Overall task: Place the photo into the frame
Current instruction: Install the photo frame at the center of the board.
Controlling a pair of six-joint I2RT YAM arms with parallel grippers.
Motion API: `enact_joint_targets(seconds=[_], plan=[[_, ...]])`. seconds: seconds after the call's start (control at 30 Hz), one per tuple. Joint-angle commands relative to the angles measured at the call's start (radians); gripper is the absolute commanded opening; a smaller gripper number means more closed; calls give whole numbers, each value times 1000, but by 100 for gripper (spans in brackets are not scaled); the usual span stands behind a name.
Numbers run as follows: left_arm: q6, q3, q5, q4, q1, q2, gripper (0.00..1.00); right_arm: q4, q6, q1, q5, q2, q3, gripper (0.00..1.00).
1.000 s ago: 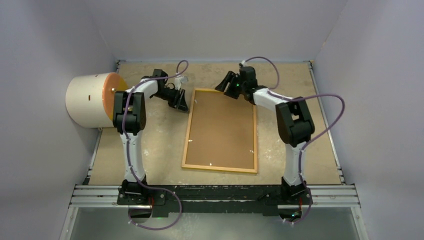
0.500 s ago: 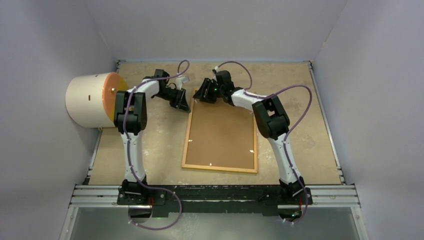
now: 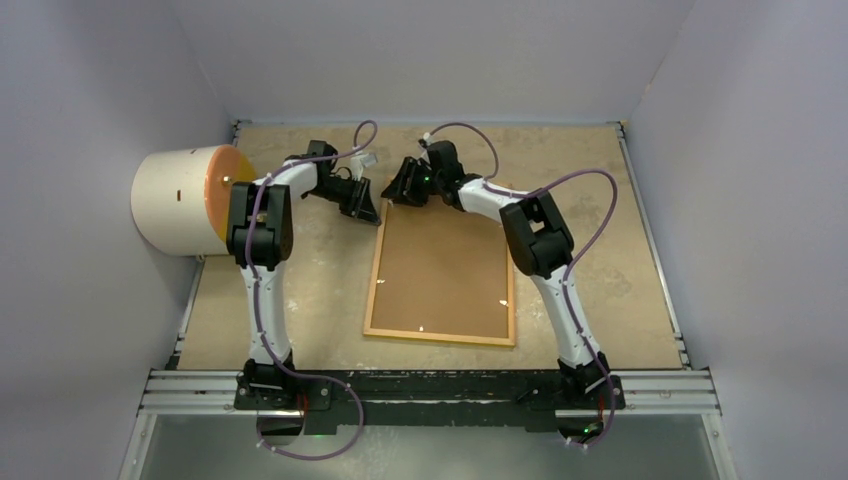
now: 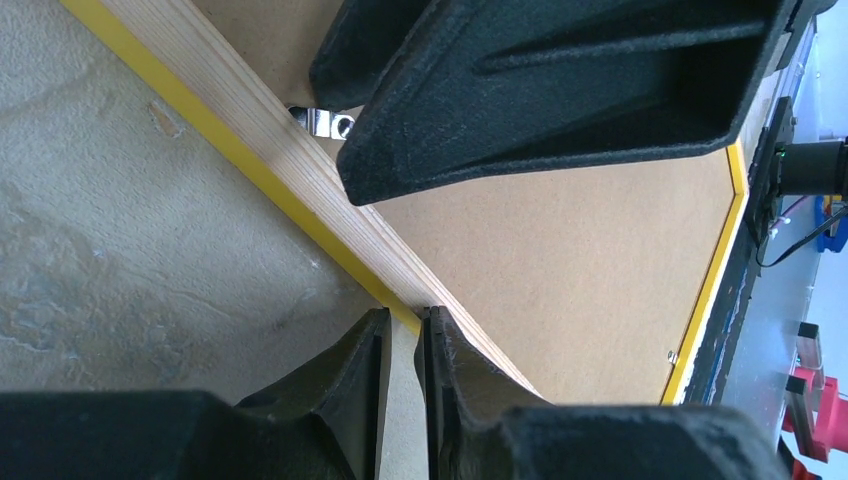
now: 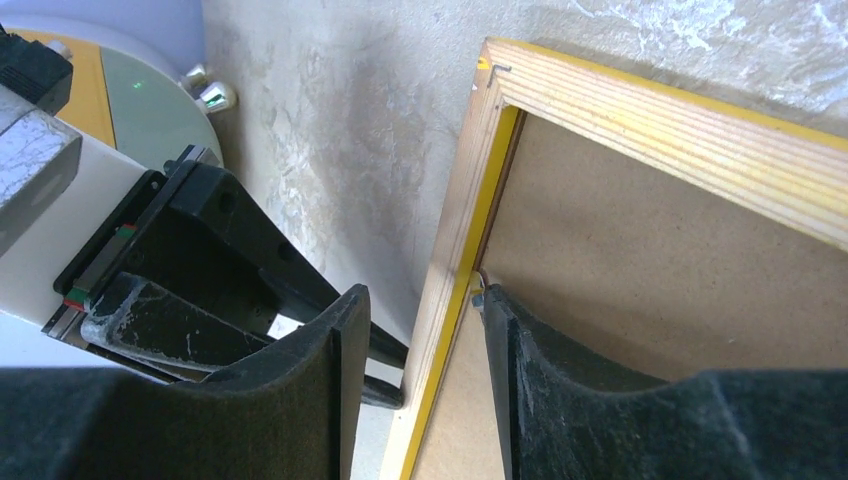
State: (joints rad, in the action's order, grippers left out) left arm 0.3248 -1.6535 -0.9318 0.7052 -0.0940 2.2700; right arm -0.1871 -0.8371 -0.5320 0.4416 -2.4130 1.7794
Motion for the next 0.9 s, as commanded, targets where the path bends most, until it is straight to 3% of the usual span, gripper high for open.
enact_joint_targets(seconds=[0.0,0.6,0.87], plan=[[48,35,84,-6,-12,8,20,47,17,-9,32,-33,45,48],[58,43,99,-6,-12,-3,19,104,30,-6,103,-48,115,45],[65,46,105,-1,-12,-10,19,109,37,28,34,-2,117,50]])
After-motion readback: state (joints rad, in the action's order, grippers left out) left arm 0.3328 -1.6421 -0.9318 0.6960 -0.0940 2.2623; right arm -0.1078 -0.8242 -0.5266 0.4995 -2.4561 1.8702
